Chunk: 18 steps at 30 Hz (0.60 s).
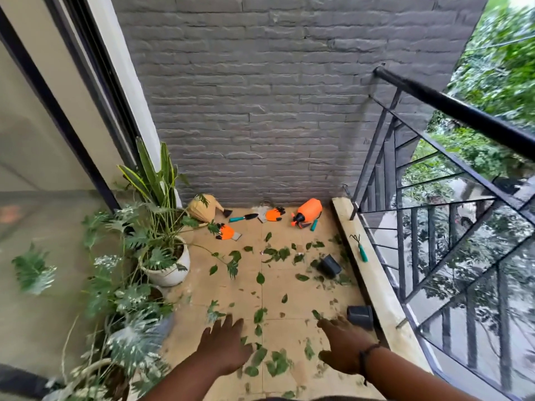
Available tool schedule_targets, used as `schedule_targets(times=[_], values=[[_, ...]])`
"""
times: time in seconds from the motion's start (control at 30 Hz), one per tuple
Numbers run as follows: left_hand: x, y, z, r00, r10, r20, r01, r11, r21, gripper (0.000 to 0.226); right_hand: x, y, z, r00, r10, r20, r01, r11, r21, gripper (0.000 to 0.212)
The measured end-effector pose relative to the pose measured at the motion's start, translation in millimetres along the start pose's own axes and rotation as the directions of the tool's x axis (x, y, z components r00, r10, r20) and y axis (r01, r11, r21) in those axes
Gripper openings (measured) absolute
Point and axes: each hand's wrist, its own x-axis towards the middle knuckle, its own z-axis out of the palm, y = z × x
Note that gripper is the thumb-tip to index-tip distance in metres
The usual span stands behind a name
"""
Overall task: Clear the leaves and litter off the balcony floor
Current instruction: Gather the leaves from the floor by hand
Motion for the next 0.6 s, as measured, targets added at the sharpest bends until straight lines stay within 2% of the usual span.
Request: schedule_targets(times=[0.23,0.37,0.5,0.6], values=[[52,8,-39,0.999,-0.039,0.013,0.039,0.999,-0.012,0.078,77,25,-39,0.998,-0.043,0.036,0.045,0.998,-0.051,0.068],[83,1,-58,0.993,-0.118,0.018,0.119,0.990,-0.077,0.084,117,34,-67,0.997,-0.077,0.023,0.078,0.995,-0.069,0.069],[100,-3,-52,0.986,-0.170,-0.002,0.168,0.980,-0.105,0.081,145,45,-78,0.996,-0.072,0.047,0.075,0.995,-0.070,0.069],[103,-9,-39,0.988,-0.143,0.063,0.148,0.986,-0.079,0.080,157,49,-73,0.997,-0.034,0.070,0.038,0.998,-0.053,0.070]])
